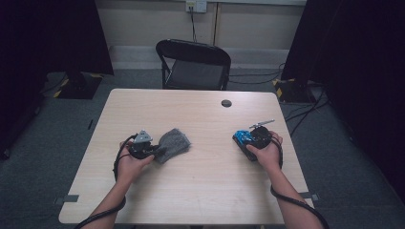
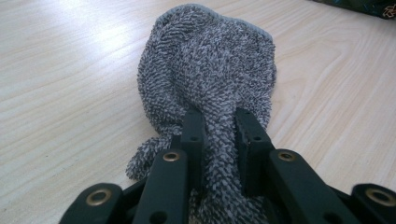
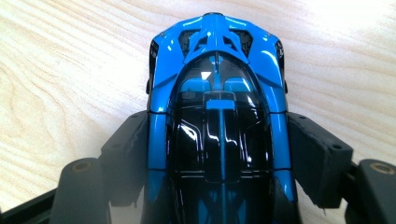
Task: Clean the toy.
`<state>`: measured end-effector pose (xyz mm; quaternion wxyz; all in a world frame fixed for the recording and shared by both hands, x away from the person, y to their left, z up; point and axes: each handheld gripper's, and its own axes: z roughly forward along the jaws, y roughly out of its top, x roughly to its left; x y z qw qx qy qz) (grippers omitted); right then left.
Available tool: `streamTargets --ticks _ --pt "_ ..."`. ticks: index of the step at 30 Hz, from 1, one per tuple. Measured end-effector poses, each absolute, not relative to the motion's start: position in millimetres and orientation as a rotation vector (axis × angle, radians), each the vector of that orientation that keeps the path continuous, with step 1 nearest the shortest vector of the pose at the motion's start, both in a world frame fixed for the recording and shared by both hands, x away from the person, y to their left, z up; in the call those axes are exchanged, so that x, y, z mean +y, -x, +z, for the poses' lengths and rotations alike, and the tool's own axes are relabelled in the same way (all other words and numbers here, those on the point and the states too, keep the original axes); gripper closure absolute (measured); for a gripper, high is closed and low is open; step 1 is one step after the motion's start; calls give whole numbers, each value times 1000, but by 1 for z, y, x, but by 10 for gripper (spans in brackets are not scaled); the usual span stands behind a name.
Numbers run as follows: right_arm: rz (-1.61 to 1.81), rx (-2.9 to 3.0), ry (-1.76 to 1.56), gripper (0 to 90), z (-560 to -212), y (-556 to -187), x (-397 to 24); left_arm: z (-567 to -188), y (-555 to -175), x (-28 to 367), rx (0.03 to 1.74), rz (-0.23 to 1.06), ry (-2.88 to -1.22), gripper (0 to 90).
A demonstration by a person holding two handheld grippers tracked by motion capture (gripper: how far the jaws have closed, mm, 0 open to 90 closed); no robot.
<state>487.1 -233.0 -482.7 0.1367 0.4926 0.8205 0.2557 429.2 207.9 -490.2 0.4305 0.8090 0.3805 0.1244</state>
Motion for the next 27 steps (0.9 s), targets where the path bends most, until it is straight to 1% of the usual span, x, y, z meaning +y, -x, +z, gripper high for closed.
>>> streamTargets --ticks 17,22,25,27 --pt "748 2378 -1404 274 -484 -489 -232 -493 -432 208 958 306 -2016 741" --pt "757 2382 -1394 266 -484 -489 -233 -493 -433 209 950 320 -2019 716" --pt "754 2383 -1378 247 -484 -490 -234 -493 -434 209 953 316 -2015 702" --pt "752 2384 -1375 243 -483 -489 -234 -493 -434 210 956 319 -2014 681"
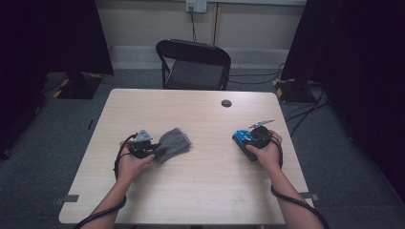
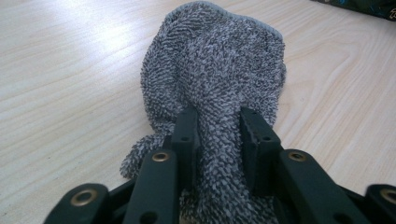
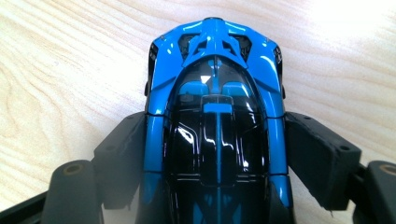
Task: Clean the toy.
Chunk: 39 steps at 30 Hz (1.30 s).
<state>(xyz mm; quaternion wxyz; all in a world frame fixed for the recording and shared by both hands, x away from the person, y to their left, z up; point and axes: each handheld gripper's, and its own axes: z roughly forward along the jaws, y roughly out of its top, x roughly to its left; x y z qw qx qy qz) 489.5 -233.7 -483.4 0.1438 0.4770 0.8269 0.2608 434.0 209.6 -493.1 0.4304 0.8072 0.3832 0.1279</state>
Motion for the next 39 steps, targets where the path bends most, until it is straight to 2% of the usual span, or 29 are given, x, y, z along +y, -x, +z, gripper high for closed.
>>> streamTargets --ticks 6,11,16,23,39 --pt "772 2381 -1364 235 -479 -490 -234 -492 -434 210 958 329 -2013 619" --pt "799 2372 -1356 221 -474 -489 -235 -490 -436 212 973 352 -1987 420" --pt "811 2366 -1355 205 -469 -488 -234 -487 -436 213 986 347 -1981 302" --pt "851 2358 -1341 181 -462 -484 -231 -480 -435 212 985 362 -1989 232" --pt "936 2380 -1315 148 -456 -471 -228 -467 -432 202 954 318 -1980 194"
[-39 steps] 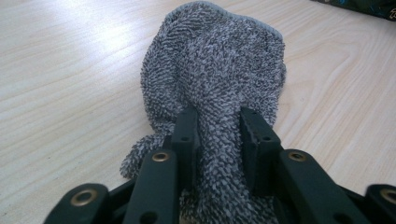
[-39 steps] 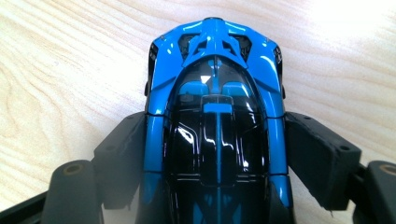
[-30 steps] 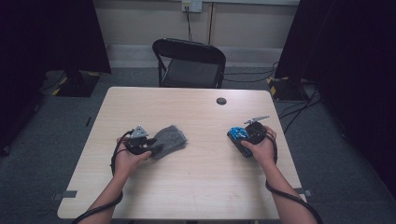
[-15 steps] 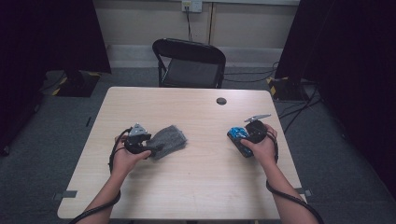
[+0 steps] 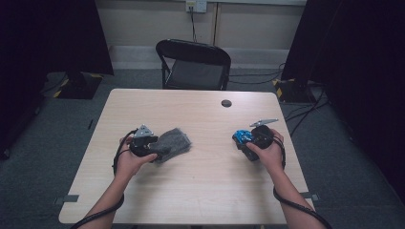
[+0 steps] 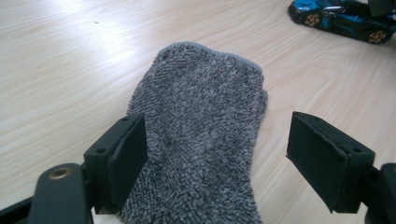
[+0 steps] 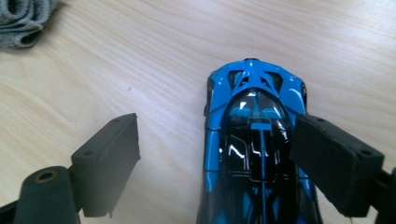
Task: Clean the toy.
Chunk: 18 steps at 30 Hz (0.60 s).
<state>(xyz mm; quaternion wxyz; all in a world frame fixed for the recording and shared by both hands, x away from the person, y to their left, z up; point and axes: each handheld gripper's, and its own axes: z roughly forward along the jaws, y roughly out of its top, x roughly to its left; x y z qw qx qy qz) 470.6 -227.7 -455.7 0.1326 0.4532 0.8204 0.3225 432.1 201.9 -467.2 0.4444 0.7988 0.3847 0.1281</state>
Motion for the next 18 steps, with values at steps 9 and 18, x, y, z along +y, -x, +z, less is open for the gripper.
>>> streamTargets --ticks 9,18 --pt "998 2361 -1296 150 -448 -463 -227 -463 -428 200 936 270 -1975 161" --pt "1012 2390 -1254 152 -450 -453 -223 -461 -422 192 894 235 -1981 161"
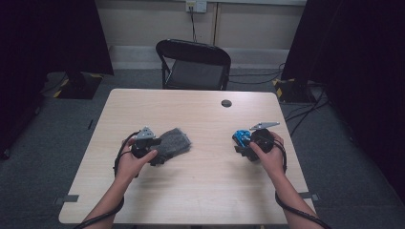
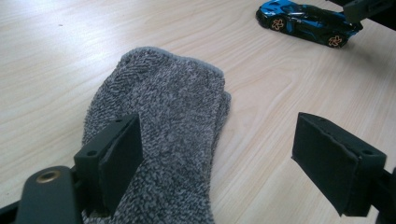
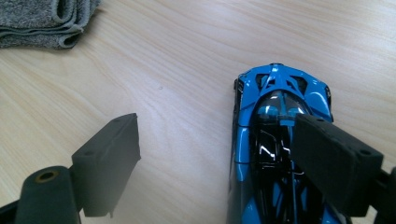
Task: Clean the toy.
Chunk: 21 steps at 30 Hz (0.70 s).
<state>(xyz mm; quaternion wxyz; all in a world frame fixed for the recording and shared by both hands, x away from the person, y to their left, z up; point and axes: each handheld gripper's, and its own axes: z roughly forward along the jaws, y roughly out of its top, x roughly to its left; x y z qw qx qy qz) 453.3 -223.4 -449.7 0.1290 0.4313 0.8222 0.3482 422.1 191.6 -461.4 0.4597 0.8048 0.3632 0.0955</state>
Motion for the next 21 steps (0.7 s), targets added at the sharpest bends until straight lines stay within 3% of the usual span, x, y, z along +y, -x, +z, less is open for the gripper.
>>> streamTargets --ticks 21 --pt "1070 2437 -1183 155 -452 -428 -225 -464 -403 195 831 191 -2006 160"
